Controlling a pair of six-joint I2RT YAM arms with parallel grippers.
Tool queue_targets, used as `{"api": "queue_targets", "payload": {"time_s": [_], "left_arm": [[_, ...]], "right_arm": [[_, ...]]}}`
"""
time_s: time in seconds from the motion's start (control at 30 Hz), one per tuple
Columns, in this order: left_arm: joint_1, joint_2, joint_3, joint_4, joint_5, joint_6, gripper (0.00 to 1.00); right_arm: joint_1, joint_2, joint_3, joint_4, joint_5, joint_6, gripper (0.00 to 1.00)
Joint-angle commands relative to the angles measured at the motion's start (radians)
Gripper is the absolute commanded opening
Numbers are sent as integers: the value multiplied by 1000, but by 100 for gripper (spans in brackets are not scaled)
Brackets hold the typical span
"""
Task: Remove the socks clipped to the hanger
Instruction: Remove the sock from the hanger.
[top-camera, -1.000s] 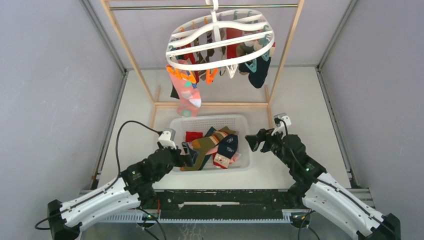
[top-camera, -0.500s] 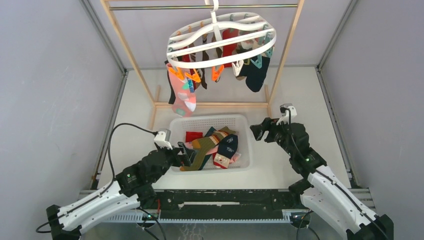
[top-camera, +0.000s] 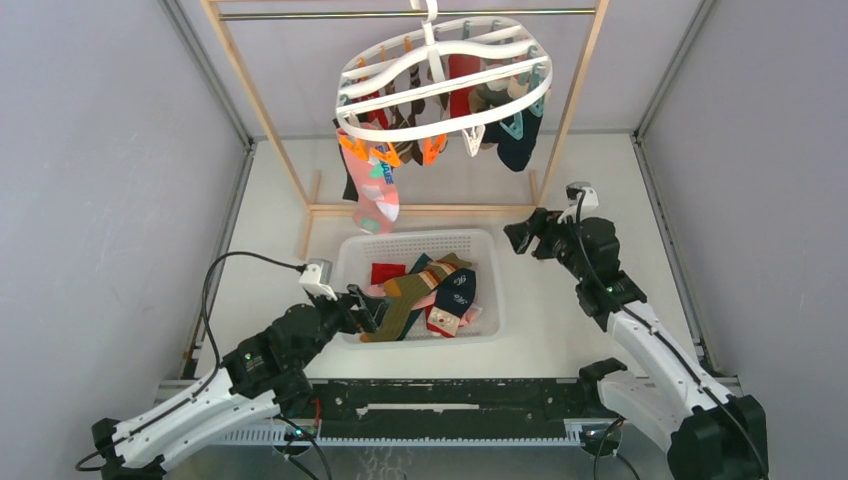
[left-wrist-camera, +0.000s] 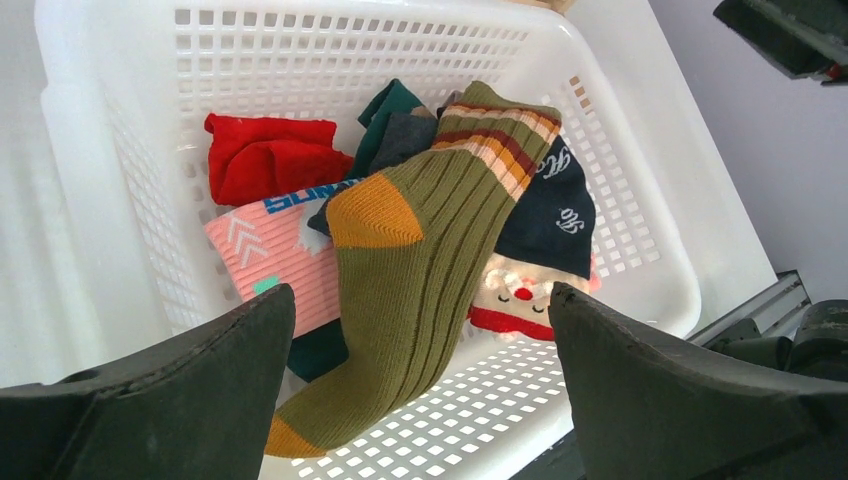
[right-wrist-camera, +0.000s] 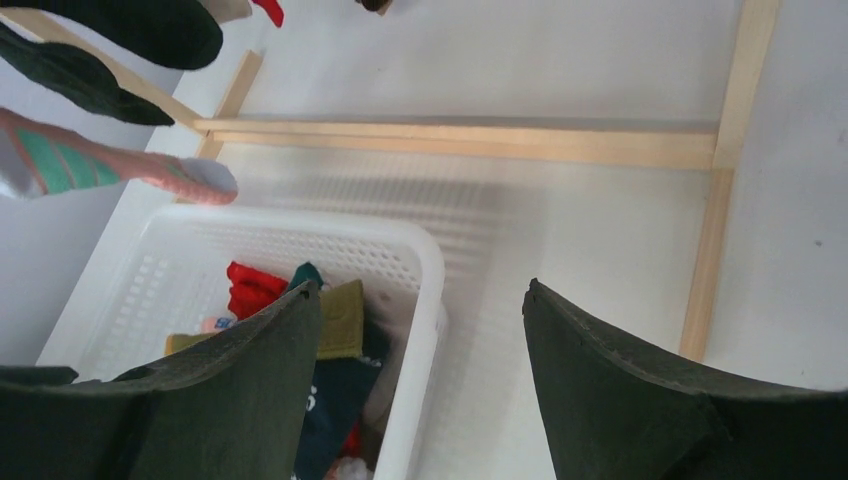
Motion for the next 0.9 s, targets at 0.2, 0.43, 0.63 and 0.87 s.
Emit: {"api": "queue_targets", "payload": {"time_s": [0.2,0.43,0.63,0.87], "left_arm": [[5,5,54,7,2,10,100],[6,23,74,2,-4,22,100],[6,44,90,-1,0,30,100],[6,60,117,-14,3,35,100]], "right_arm": [[-120,78,85,203,-87,51,80],[-129,86,113,198,-111,60,80],[-130,79,126,195,-123,58,80],[-132,134,159,296,-142,55,81]]}}
